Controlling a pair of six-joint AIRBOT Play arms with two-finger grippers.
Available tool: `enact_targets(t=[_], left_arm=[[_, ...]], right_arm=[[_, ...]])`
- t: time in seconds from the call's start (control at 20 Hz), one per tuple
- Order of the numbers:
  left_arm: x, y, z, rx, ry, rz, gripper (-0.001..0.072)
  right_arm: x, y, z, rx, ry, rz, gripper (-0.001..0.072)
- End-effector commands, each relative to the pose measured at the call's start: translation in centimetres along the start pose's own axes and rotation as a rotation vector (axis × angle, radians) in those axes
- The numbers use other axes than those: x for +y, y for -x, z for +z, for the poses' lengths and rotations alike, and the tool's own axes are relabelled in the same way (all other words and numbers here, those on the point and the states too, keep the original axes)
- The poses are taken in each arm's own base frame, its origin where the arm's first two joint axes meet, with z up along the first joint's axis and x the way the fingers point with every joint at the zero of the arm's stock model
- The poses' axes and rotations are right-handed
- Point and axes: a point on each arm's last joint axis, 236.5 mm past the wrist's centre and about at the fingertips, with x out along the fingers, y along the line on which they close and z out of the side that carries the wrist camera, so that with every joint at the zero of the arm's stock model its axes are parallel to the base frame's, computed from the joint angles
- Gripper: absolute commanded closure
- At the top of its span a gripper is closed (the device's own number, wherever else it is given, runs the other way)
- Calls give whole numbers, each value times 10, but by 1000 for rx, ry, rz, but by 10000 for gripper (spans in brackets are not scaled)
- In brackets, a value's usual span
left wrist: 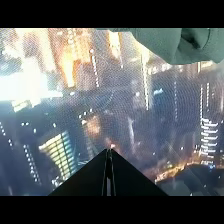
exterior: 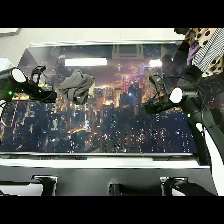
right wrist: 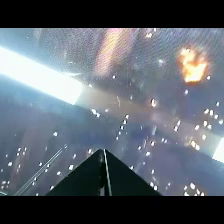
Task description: Fold the clothes and pants, and hang the long-sleeved shirts on hangers.
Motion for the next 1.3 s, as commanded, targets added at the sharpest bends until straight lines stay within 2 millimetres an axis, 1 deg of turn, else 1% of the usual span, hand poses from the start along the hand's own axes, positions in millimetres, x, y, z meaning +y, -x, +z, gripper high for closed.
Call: enact_targets(t=[0.0,0.5,0.7,0.75,0.8,0.85,0.9,0.95,1.0,1.1,1.15,1.2,1.25], left_arm=[[0,0,0,0,-1,0,691],[0,-2,0,4,0,0,691],[1,-16,-4,40,8,-9,690],[-1,-19,-10,70,34,-19,677],[0,-20,-15,94,52,-17,534],[1,-20,-10,71,55,-11,295],[1,-18,-2,39,64,-8,117],[-1,-14,10,-5,63,-7,74],[-6,-8,25,-60,53,-10,73],[-18,3,67,-225,18,-4,73],[-26,5,86,-304,2,-2,74],[-33,4,102,-368,-12,-2,77],[-37,-3,114,-406,-21,-3,112]], right_arm=[[0,0,0,0,0,0,677],[1,0,0,-1,-1,2,677],[1,0,0,0,-1,2,677],[1,0,-1,4,-2,4,677],[2,0,-3,12,-2,6,677],[2,0,-4,16,-2,7,677],[2,0,-4,17,-2,7,676],[2,0,-5,22,-2,8,675],[2,0,-6,25,-1,9,675],[3,0,-8,33,-1,10,675],[3,0,-9,38,-1,11,675],[3,0,-9,37,-2,11,675],[3,0,-9,37,-2,11,674]])
